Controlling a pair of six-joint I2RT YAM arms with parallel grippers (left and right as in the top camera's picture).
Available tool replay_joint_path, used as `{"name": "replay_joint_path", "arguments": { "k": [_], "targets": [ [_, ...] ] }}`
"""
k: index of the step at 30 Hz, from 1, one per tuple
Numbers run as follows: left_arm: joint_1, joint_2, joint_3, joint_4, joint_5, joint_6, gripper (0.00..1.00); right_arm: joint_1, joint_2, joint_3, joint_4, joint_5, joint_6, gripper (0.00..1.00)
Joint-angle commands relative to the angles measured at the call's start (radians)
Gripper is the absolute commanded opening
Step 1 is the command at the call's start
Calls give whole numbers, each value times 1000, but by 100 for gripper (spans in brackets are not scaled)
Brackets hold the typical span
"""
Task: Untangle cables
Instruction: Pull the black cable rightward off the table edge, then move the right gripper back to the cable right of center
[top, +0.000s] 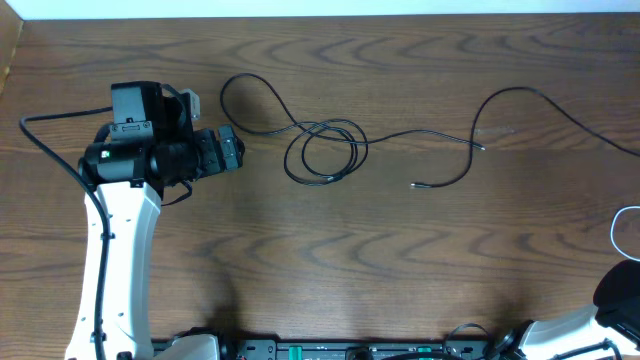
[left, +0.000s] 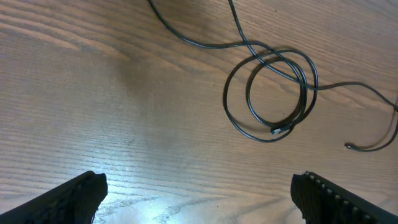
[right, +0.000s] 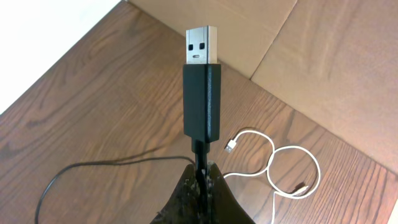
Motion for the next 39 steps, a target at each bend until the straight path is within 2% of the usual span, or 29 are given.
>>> {"name": "replay_joint_path", "arguments": {
  "k": [1,12,15,16,17,18,22,28,34,39],
  "targets": [
    [3,-15,-4,-3,12,21,100,-3,54,13,-3,50,46,1],
    [3,-15,-4,-3,46,58,100,-85,255,13,-27,185,97,1],
    [3,-15,-4,-2,69,66,100,-118,292,13,-35,141,107,23],
    [3,-15,-4,-2,68,66,100,-128,302,13,-34,113,107,47],
    [3,-15,-4,-2,68,66,100,-135,310,13,-33,92,107,82],
    [3,-15,-4,-3,68,66,100,-140,317,13,-32,84,107,99],
    [3,-15,-4,-2,68,66,100,-142,323,14,-21,24,105,99],
    [3,-15,-4,-3,68,92,100,-87,322,18,-6,-193,23,99],
    [3,-15,-4,-2,68,100,100,68,322,18,-38,-338,-62,99],
    [3,-15,-4,-3,68,99,100,236,322,14,-82,-334,-48,99]
  ]
}}
